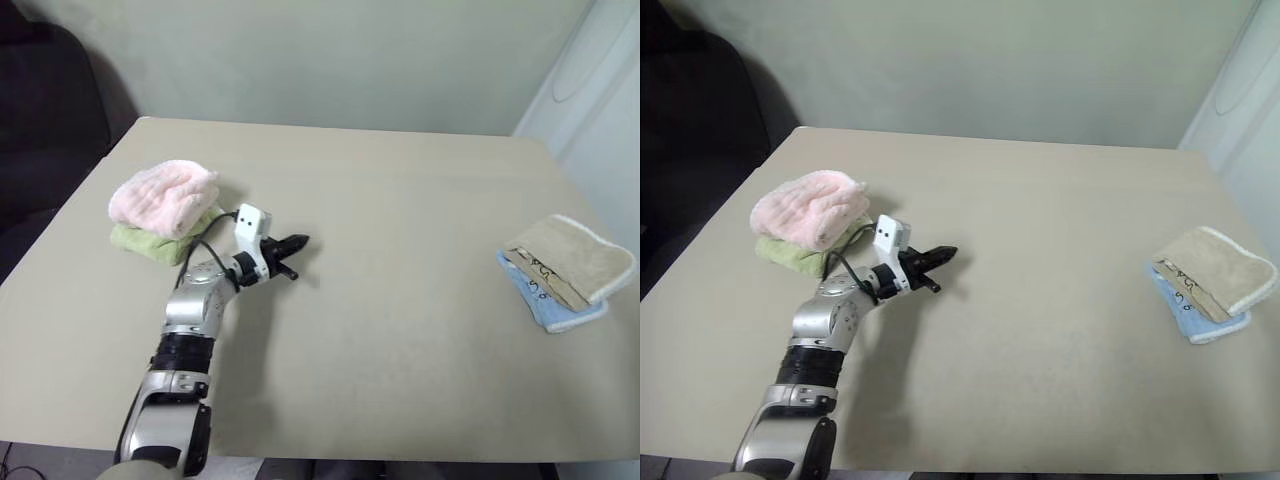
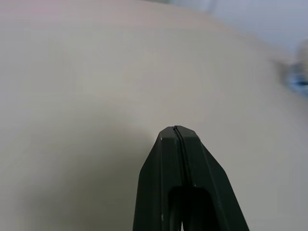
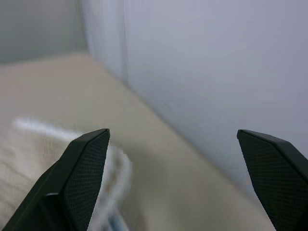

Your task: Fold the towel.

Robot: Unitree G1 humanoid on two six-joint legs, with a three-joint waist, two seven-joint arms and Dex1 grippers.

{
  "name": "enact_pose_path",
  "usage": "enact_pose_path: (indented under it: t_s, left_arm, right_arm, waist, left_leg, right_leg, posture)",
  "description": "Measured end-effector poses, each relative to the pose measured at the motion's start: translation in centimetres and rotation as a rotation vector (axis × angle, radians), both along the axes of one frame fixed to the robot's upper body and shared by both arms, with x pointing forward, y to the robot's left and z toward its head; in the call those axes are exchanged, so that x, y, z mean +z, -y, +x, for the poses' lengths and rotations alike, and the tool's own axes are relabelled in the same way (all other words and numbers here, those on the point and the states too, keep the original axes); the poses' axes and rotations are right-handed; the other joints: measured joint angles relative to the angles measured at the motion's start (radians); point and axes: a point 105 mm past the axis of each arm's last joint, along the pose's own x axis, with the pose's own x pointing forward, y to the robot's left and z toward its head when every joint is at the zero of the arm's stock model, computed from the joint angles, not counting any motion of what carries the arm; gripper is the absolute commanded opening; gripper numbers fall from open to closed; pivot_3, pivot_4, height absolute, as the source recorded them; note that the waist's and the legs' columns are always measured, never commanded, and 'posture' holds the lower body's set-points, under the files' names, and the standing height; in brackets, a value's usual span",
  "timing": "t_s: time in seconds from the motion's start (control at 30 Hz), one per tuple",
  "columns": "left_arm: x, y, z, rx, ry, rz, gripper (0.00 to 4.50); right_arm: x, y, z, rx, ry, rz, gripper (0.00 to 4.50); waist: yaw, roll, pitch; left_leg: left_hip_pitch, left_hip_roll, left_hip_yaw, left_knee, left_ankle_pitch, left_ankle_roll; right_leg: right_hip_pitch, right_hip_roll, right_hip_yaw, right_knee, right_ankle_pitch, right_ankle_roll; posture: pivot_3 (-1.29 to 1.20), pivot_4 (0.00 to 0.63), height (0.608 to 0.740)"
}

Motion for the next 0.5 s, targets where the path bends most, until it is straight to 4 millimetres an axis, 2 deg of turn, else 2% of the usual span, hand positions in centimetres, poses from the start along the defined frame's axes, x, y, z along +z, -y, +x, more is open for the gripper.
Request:
enact_pose_path:
  t_s: [0.1, 0.17, 0.23, 0.33, 0.5]
  left_arm:
    - [0.9, -2.0, 0.3, 0.045, 0.061, 0.051, 0.00]
    - [1.6, -3.7, 0.2, 0.075, 0.092, 0.085, 0.00]
    - [2.0, -4.8, 0.0, 0.099, 0.109, 0.100, 0.00]
    - [1.5, -5.8, -0.7, 0.117, 0.109, 0.129, 0.00]
    - [-0.1, -5.4, -2.4, 0.101, 0.090, 0.147, 0.00]
  right_arm:
    - [1.7, -6.7, 2.6, 0.316, 0.041, -0.083, 4.47]
    - [1.7, -11.4, 3.8, 0.537, 0.027, -0.115, 4.47]
    - [0.8, -14.8, 4.4, 0.699, -0.010, -0.124, 4.47]
    - [-1.4, -17.9, 5.8, 0.832, -0.055, -0.069, 4.47]
    - [-6.0, -20.8, 7.4, 0.910, -0.150, 0.029, 4.47]
  waist:
    - [-0.007, 0.000, 0.000]
    - [-0.008, -0.001, -0.001]
    - [-0.005, -0.001, -0.001]
    - [0.010, -0.003, -0.002]
    - [0.021, -0.003, -0.002]
  left_leg:
    - [0.001, 0.000, 0.000, 0.000, 0.001, 0.002]
    - [0.001, 0.000, -0.001, 0.000, 0.003, 0.005]
    - [0.001, 0.000, -0.002, 0.000, 0.003, 0.006]
    - [0.000, -0.001, -0.004, 0.001, 0.004, 0.008]
    - [-0.002, -0.001, -0.005, 0.001, 0.003, 0.005]
  right_leg:
    - [0.000, 0.001, 0.000, 0.000, 0.000, 0.000]
    - [0.000, 0.001, -0.001, 0.000, 0.000, 0.000]
    - [0.000, 0.001, -0.001, 0.000, 0.000, 0.000]
    - [0.001, 0.000, -0.001, -0.001, 0.005, -0.008]
    - [0.000, 0.000, -0.002, -0.001, 0.007, -0.012]
  posture:
    - [0.00, 0.150, 0.740]
    - [0.00, 0.150, 0.740]
    - [0.00, 0.150, 0.740]
    - [0.00, 0.150, 0.740]
    - [0.00, 0.150, 0.740]
